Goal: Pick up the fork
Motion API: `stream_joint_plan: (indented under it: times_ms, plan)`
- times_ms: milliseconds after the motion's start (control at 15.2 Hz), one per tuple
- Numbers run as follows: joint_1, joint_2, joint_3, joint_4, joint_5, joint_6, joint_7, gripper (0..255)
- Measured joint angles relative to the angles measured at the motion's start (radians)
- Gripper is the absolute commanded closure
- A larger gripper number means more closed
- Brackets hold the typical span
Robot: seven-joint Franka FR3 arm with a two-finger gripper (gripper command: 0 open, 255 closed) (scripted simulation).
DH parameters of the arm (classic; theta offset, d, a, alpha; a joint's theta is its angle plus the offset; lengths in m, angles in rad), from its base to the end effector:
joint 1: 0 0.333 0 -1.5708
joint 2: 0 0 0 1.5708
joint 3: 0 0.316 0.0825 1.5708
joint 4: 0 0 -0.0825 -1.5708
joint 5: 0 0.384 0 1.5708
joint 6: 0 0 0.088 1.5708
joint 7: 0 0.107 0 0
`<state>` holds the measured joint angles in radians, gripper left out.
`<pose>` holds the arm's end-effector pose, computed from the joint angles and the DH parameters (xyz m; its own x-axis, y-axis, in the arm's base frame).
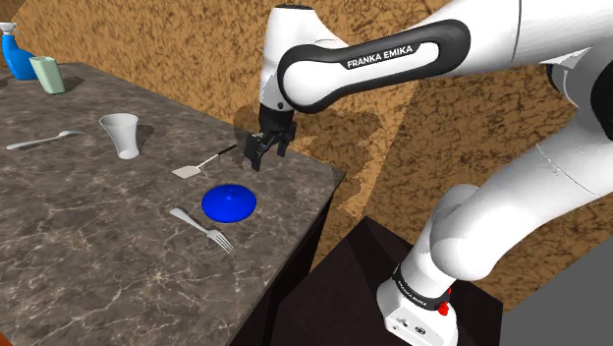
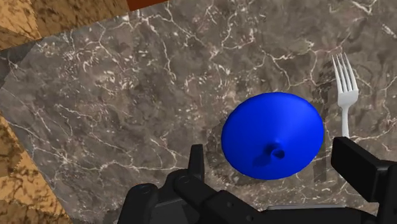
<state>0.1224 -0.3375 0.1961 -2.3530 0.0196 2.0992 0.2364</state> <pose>0.4287 0.1462 0.4655 0.9941 0.0655 0.0868 0.0633 -0.9976 0.0273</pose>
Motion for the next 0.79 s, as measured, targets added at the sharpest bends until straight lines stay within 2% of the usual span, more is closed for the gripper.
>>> stream_joint_plan:
  times_ms: [330,792]
  plan:
    - [0.018,0.16,0.045,0.056,-0.013,0.113,0.043,0]
    - [0.057,0.412,0.099,0.197,-0.081,0.232,0.134,0]
